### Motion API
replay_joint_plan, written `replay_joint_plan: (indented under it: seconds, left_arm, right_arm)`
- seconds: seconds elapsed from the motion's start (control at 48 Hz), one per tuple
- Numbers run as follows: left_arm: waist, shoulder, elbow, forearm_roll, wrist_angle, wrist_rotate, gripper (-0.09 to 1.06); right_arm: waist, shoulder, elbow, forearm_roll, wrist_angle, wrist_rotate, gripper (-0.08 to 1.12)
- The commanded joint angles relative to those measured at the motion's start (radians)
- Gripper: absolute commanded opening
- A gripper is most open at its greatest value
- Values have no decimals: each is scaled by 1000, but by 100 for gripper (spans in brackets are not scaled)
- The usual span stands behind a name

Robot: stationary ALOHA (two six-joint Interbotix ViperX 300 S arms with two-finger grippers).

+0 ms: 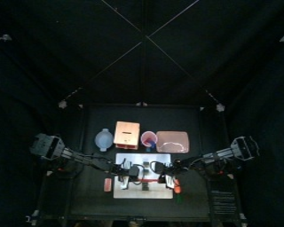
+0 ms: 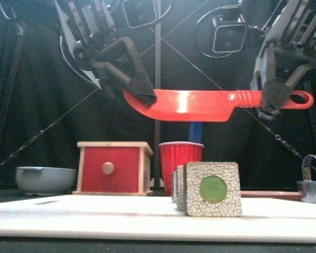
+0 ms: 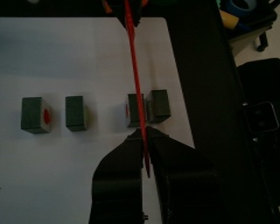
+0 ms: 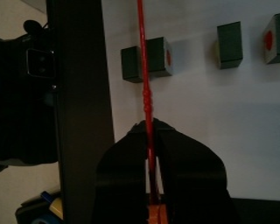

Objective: Place sushi on board then cut the sushi with the knife then place the pieces on the plate
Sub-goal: Cut the sushi into 4 pieces

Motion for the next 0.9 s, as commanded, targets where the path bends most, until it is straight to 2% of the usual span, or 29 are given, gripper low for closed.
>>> replay_joint_plan:
  seconds: [0.021, 0.146, 0.5, 0.896]
  left_arm:
    - [-5, -21, -6, -14, -11, 2, 41]
    - [-11, -15, 5, -32, -20, 3, 41]
    - [-37, 29, 15, -117, -37, 3, 41]
    - [-40, 54, 11, -153, -52, 3, 41]
  right_arm:
    - [2, -28, -3, 3, 2, 3, 37]
    - [5, -21, 0, 8, 0, 3, 37]
    - [21, 58, -9, 40, -2, 5, 37]
    - [55, 109, -32, 71, -2, 6, 37]
